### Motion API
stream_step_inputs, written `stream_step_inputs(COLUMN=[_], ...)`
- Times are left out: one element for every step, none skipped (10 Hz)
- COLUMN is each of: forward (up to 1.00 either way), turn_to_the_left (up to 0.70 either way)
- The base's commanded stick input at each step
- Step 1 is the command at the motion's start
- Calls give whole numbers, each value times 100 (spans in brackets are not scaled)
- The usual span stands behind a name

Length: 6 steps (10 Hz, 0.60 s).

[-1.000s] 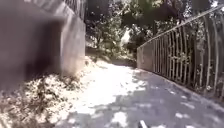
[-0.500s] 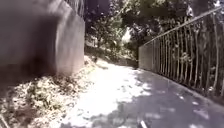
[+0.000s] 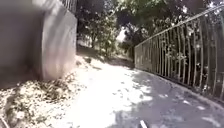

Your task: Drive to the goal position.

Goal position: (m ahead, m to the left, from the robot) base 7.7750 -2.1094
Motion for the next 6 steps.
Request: stream_step_inputs(forward=[50, 50, 50, 50, 50, 50], turn_to_the_left=[0, 0, 0, 0, 0, 0])
